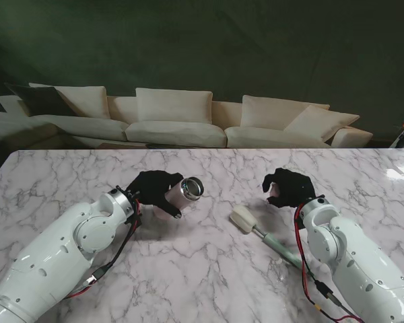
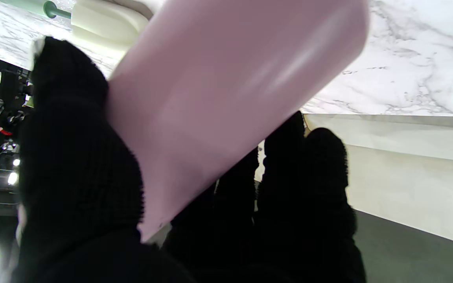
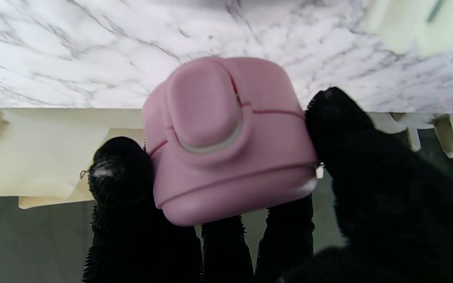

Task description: Clean the thermos with cup brush

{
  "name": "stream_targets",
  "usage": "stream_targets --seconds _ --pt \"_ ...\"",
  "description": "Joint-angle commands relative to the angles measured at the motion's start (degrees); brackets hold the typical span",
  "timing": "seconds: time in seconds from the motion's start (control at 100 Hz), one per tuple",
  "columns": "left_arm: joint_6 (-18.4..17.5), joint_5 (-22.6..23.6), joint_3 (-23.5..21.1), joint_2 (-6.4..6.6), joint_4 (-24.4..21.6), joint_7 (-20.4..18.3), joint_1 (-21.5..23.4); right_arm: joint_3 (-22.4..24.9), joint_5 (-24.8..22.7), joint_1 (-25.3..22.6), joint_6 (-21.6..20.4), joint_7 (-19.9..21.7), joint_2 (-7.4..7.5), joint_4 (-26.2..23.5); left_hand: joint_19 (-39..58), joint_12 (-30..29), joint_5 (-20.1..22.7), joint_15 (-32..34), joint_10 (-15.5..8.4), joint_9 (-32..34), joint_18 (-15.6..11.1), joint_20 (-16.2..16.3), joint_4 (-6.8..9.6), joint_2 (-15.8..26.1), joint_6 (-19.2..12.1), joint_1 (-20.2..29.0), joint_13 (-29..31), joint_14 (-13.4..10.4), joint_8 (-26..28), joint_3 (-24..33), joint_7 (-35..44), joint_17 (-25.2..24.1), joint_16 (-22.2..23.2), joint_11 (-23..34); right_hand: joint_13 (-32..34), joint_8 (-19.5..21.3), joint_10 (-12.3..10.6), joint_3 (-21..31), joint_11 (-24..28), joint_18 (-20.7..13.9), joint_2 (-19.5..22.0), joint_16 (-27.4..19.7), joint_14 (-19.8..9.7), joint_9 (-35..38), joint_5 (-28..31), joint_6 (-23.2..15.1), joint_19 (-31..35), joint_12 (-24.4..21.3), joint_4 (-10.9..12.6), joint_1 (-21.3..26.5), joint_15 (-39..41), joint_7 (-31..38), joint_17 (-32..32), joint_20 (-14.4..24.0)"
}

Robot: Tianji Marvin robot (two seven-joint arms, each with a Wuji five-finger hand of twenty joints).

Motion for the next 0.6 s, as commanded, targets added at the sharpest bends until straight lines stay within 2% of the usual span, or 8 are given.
stream_targets --seconds 0.0,0.06,0.16,0.17,0.2,0.27,0.59 --pt "-0.18 -0.27 0.20 -0.14 -0.17 -0.59 -0.43 -0.57 -0.07 0.93 0.89 0.06 0.15 1.92 2.42 2.71 4.95 8.22 -2.89 1.62 -5.56 1.12 4.36 20.58 -9.15 18.55 2.75 -1.41 1.55 23.58 5.90 0.22 2.40 4.94 5.59 -1.29 -0.97 8.88 -0.19 -7.49 5.68 4.51 -11.37 -1.88 0.87 -0.12 -0.11 -0.22 1.53 12.54 19.92 1.95 -1.40 -0.54" --pt "-0.13 -0.34 0.33 -0.16 -0.14 -0.58 -0.49 -1.96 0.17 2.14 1.61 -0.34 0.15 3.98 2.44 2.72 5.00 8.25 -3.90 1.79 -5.60 1.12 4.33 20.61 -9.21 18.55 2.77 -1.37 1.55 23.57 5.87 0.28 2.38 4.99 5.01 -1.31 -1.14 8.72 -0.24 -7.42 6.04 4.45 -11.38 -2.25 0.90 -0.40 -0.25 -0.52 1.48 12.64 19.77 2.13 -2.17 -0.53" --pt "-0.08 -0.58 0.50 -0.19 -0.15 -0.69 -0.56 -4.14 0.39 3.84 2.67 -0.33 0.24 6.75 2.45 2.72 5.02 8.29 -3.89 1.83 -5.61 1.12 4.30 20.63 -9.22 18.51 2.80 -1.36 1.57 23.54 5.82 0.33 2.35 4.95 4.21 -1.42 -1.36 8.38 -0.49 -7.41 6.48 4.36 -11.35 -2.98 0.83 -0.70 -0.11 -1.17 1.45 12.58 19.65 2.31 -3.11 -0.36" --pt "-0.08 -0.59 0.52 -0.19 -0.15 -0.71 -0.57 -4.34 0.44 3.99 2.76 -0.31 0.24 6.97 2.45 2.68 5.02 8.29 -2.92 1.72 -5.61 1.12 4.31 20.63 -9.23 18.53 2.80 -1.35 1.57 23.55 5.82 0.33 2.34 4.90 4.10 -1.44 -1.38 8.33 -0.49 -7.38 6.52 4.34 -11.35 -3.01 0.79 -0.72 -0.11 -1.22 1.45 12.52 19.61 2.32 -3.22 -0.35" --pt "-0.09 -0.63 0.57 -0.19 -0.16 -0.76 -0.60 -4.91 0.61 4.38 3.07 -0.26 0.24 7.59 2.46 2.69 5.02 8.29 -3.74 1.80 -5.60 1.11 4.31 20.67 -9.23 18.52 2.77 -1.34 1.58 23.56 5.80 0.33 2.32 4.97 3.43 -1.54 -1.52 8.18 -0.50 -7.07 6.66 4.22 -11.25 -3.34 0.56 -0.86 -0.22 -1.45 1.50 12.33 19.37 2.34 -3.89 -0.34" --pt "-0.13 -0.72 0.74 -0.19 -0.09 -0.86 -0.74 -6.02 1.24 5.15 3.79 -0.16 0.17 8.81 2.46 2.69 5.02 8.31 -3.87 1.80 -5.60 1.11 4.31 20.64 -9.20 18.55 2.80 -1.34 1.59 23.57 5.79 0.33 2.31 4.96 2.44 -1.68 -1.60 7.74 -0.27 -6.45 6.95 3.91 -11.12 -3.48 0.20 -1.09 -0.67 -1.66 1.47 11.74 18.77 2.56 -5.13 -0.40" --pt "-0.23 -0.98 1.27 -0.30 0.45 -0.62 -1.26 -9.74 2.95 7.65 4.43 -0.74 -0.01 13.31 2.46 2.66 5.05 8.39 -3.81 1.86 -5.66 1.09 4.35 20.63 -9.19 18.52 2.87 -1.27 1.63 23.57 5.73 0.37 2.24 4.94 -6.31 -4.30 -3.63 5.07 -0.90 -1.46 7.15 0.81 -10.92 -6.14 -2.37 -3.63 -5.59 -1.61 0.14 8.17 10.46 3.85 -16.78 0.08"
